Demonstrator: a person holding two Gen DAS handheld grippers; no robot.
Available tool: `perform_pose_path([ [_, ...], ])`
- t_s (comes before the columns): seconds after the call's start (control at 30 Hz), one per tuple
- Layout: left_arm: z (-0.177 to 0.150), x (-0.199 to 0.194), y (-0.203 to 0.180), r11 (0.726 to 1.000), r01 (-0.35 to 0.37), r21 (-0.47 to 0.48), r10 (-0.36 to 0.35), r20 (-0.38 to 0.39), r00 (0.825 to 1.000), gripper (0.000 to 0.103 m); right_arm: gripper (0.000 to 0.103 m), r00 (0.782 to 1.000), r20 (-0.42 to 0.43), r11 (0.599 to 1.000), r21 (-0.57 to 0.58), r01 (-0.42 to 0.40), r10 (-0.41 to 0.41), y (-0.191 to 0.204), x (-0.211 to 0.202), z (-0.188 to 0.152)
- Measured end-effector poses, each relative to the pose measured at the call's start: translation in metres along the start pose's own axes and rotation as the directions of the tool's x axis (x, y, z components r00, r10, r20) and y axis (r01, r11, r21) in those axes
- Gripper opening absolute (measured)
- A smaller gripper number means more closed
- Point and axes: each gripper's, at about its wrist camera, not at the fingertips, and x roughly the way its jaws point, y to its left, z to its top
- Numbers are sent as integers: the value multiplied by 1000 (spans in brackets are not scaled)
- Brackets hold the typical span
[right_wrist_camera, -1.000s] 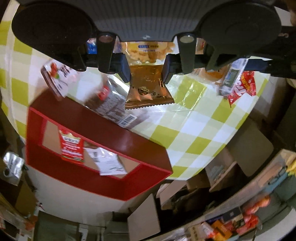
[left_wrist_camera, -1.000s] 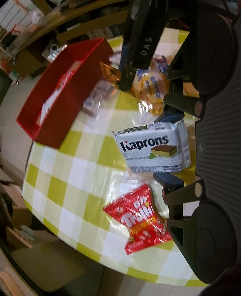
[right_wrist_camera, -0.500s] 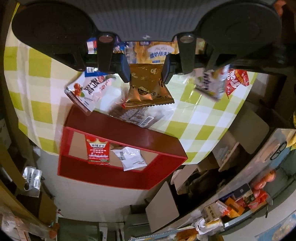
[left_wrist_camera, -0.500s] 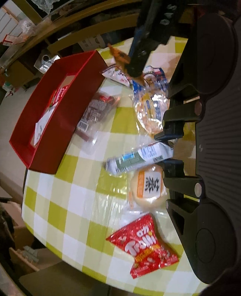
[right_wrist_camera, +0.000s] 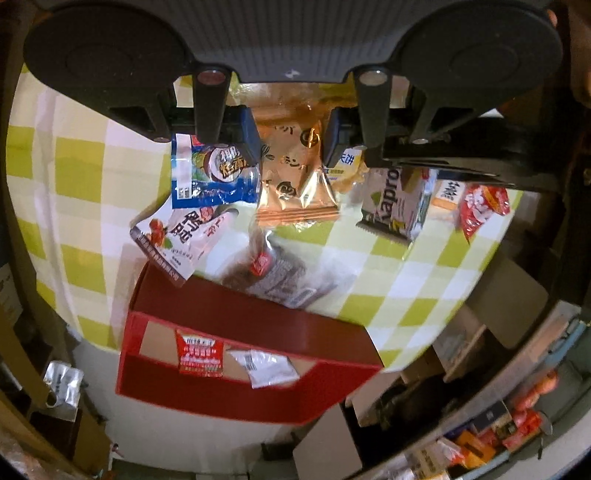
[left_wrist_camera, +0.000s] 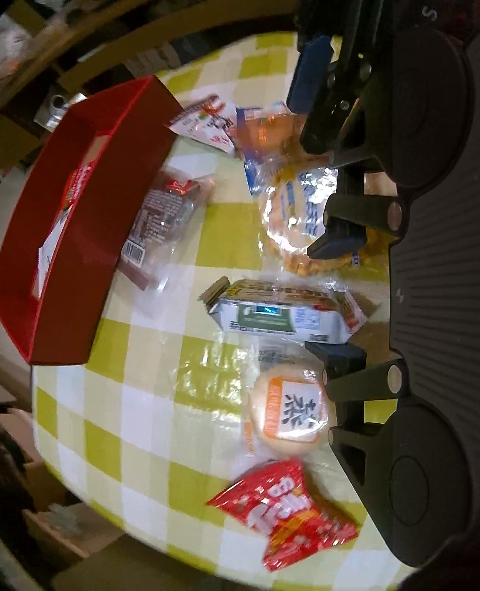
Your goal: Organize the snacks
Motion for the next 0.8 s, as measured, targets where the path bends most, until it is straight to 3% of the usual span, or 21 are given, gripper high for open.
perform_pose_path([
  [0.23, -2, 2, -14, 990, -114, 84, 111, 33, 993, 68, 43, 998, -65, 1000, 6, 13, -13, -3, 18, -5],
  [0.3, -1, 0, -14, 989, -116, 90, 113, 39, 993, 82, 44, 998, -60, 1000, 12, 23, -22, -7, 15, -5],
  [0.37, 0, -2, -11, 992, -82, 92, 79, 34, 996, 86, 44, 998, -61, 1000, 25, -7, 9, -12, 11, -5],
  [0.47, 1, -3, -10, 990, -75, 122, 71, 36, 997, 86, 51, 996, -87, 1000, 0, -27, 27, -14, 11, -7],
  [0.6, 1, 5, -11, 985, -100, 139, 97, 32, 995, 86, 53, 993, -119, 1000, -2, 4, -4, -17, 20, -12],
  [0.8, 3, 14, -18, 974, -149, 172, 141, 58, 988, 88, 55, 995, -97, 999, 9, 35, -34, -20, 11, -17],
])
